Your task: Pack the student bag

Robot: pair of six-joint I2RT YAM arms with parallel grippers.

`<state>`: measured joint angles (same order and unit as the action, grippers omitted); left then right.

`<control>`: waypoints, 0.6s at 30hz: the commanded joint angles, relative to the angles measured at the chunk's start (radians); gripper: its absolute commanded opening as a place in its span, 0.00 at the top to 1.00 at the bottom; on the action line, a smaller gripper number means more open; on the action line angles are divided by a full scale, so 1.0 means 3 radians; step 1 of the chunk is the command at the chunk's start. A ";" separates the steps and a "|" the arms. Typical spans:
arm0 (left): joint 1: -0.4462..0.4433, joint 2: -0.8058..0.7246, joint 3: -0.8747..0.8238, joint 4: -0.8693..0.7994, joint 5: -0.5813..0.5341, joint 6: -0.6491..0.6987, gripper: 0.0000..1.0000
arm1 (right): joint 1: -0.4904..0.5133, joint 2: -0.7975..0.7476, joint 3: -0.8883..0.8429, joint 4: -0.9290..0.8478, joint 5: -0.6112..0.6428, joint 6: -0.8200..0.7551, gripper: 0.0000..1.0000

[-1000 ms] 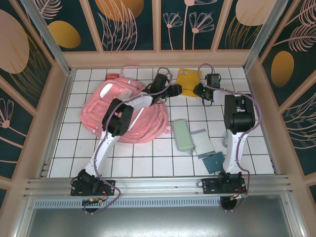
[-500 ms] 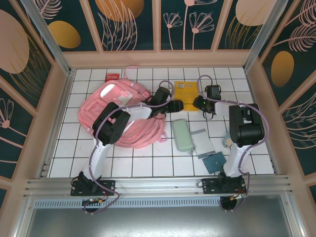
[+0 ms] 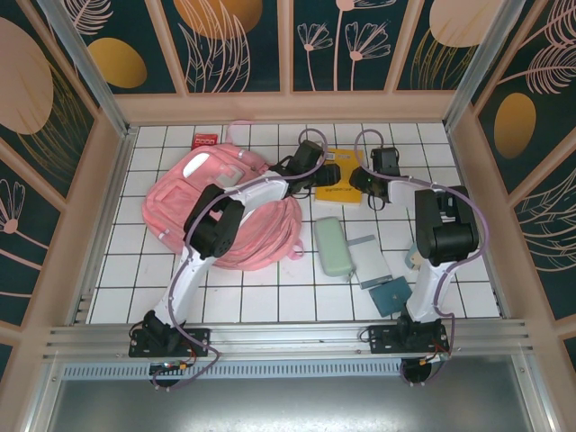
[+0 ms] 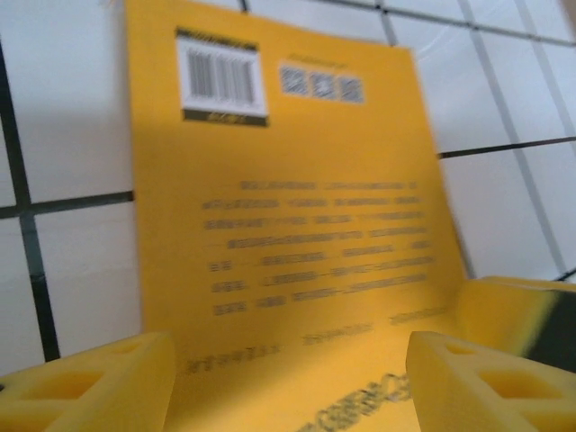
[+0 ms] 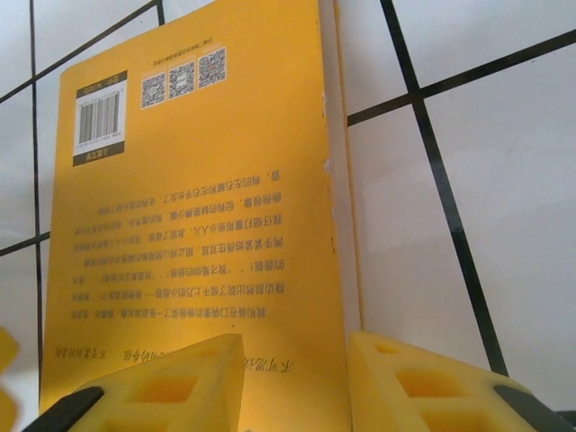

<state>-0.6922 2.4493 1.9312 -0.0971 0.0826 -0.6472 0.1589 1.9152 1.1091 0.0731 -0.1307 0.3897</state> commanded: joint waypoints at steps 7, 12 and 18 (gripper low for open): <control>0.0018 0.0074 0.0026 -0.0503 -0.0356 0.0057 0.32 | 0.0005 0.0279 0.0138 -0.0112 0.0071 -0.0066 0.67; 0.0016 0.0134 0.0070 -0.0392 0.0127 0.0111 0.33 | 0.0021 0.0321 0.0126 -0.0041 -0.0161 -0.0065 0.77; 0.0013 0.0129 -0.0029 0.0003 0.0939 0.0009 0.37 | 0.0020 0.0344 0.0117 0.0004 -0.0306 -0.0046 0.79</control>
<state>-0.6643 2.4748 1.9430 -0.1551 0.1539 -0.6296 0.1566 1.9797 1.1393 0.0872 -0.1654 0.3809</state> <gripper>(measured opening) 0.635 0.212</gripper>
